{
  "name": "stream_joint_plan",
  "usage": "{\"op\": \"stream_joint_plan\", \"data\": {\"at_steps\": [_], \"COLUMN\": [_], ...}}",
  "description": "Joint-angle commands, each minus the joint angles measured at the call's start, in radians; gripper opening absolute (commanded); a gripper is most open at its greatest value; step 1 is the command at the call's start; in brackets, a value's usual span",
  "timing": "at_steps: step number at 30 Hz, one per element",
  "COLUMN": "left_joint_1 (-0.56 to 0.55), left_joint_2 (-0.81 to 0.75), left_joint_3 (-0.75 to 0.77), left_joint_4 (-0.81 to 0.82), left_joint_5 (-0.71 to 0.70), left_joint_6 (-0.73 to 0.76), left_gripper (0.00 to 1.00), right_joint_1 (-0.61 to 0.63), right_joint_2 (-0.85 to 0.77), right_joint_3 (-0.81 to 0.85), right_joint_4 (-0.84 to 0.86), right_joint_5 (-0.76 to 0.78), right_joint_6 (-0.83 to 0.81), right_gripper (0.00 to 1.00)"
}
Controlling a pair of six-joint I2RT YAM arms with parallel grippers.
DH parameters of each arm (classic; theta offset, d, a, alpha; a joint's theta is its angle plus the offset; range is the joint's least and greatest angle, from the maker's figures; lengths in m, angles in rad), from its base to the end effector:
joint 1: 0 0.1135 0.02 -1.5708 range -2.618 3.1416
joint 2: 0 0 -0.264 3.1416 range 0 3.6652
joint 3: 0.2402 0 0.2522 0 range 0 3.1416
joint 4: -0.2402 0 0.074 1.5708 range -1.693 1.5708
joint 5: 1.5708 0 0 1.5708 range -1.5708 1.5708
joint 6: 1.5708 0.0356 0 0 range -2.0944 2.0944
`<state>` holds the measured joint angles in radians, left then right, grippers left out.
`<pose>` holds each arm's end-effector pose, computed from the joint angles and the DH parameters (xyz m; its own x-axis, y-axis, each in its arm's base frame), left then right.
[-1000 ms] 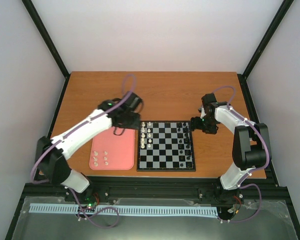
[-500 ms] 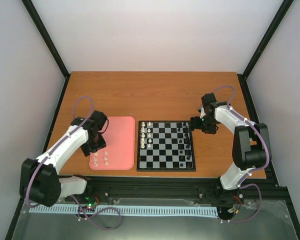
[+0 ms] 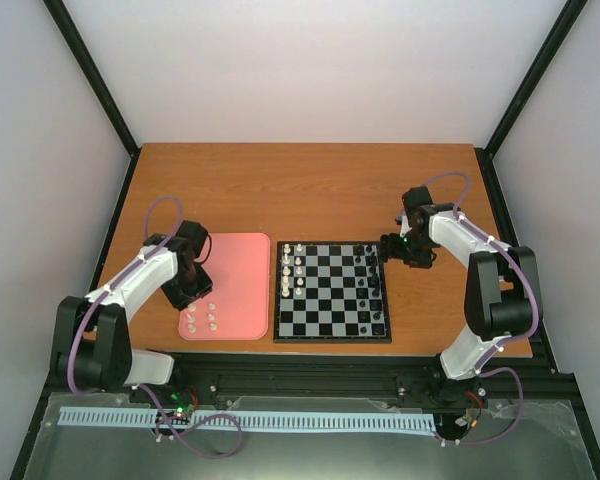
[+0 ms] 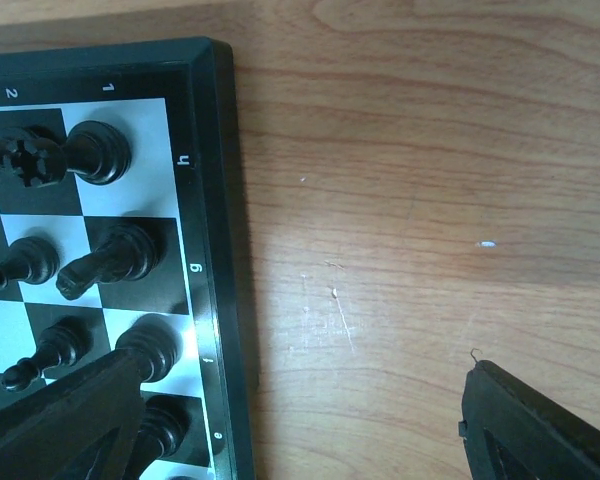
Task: Set up the chess pieces on the board
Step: Pick up the chess piece from the storage box.
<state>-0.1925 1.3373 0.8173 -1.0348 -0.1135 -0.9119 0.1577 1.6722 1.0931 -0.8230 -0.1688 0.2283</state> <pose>0.2001 -0.0349 0.1913 -0.7498 -0.6542 -0.0993 -0.6607 0.7485 0.0567 0.2982 0.0535 0.1848 -0.9897 0.0685 -0.1261 0.0424 0.9790 0.1993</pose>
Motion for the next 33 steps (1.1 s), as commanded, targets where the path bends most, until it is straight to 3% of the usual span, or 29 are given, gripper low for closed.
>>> {"op": "stream_joint_plan", "data": {"at_steps": [1, 15, 23, 27, 33], "left_joint_1": [0.020, 0.052, 0.062, 0.062, 0.062], "left_joint_2": [0.010, 0.035, 0.054, 0.043, -0.001], "left_joint_3": [-0.011, -0.061, -0.044, -0.022, 0.080], "left_joint_4": [0.047, 0.086, 0.088, 0.071, -0.014], "left_joint_5": [0.037, 0.045, 0.035, 0.027, 0.011], "left_joint_6": [0.013, 0.029, 0.044, 0.055, 0.101], "left_gripper": [0.46, 0.42, 0.24, 0.03, 0.01], "right_joint_1": [0.004, 0.004, 0.004, 0.003, 0.005], "right_joint_2": [-0.019, 0.000, -0.001, -0.001, 0.002], "right_joint_3": [0.014, 0.027, 0.027, 0.030, 0.028], "right_joint_4": [-0.010, -0.013, -0.016, -0.017, -0.012], "right_joint_5": [0.016, 0.022, 0.026, 0.028, 0.022], "right_joint_6": [-0.003, -0.004, -0.003, -0.001, 0.000], "right_gripper": [1.00, 1.00, 1.00, 1.00, 1.00]}}
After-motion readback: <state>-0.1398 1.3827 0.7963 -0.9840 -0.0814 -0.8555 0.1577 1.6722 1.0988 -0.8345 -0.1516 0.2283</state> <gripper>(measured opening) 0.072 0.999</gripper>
